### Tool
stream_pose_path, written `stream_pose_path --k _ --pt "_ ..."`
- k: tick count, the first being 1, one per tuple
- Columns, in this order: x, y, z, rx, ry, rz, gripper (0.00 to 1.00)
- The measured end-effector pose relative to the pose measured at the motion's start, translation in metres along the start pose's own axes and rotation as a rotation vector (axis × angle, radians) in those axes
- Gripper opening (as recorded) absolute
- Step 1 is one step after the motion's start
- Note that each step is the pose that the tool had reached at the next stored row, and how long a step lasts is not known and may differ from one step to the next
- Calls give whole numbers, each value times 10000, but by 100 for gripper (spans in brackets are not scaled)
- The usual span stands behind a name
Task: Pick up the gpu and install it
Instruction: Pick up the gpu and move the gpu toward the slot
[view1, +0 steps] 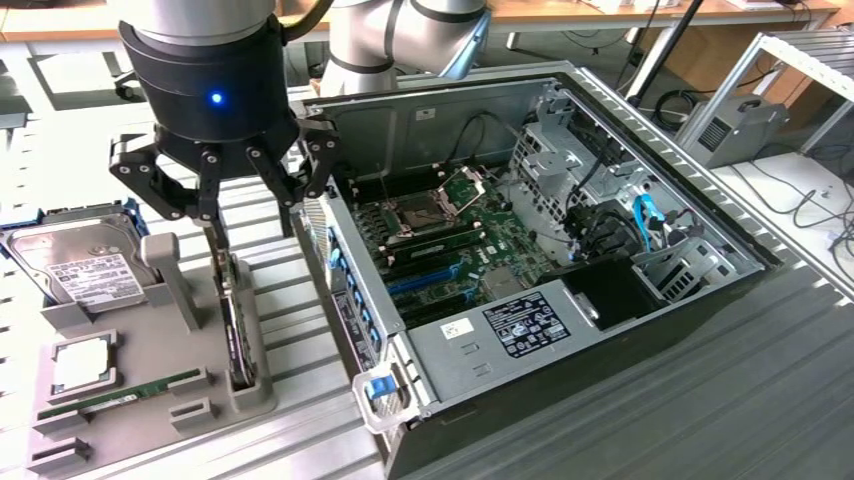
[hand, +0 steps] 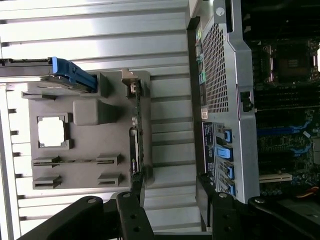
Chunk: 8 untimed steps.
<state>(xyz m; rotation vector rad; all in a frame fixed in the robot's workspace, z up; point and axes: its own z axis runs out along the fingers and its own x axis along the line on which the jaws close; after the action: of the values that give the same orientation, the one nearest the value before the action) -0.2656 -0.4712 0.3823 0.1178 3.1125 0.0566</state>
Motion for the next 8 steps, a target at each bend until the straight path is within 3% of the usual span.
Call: stream_pose_path --k 8 --pt "16 4 22 0 0 0 54"
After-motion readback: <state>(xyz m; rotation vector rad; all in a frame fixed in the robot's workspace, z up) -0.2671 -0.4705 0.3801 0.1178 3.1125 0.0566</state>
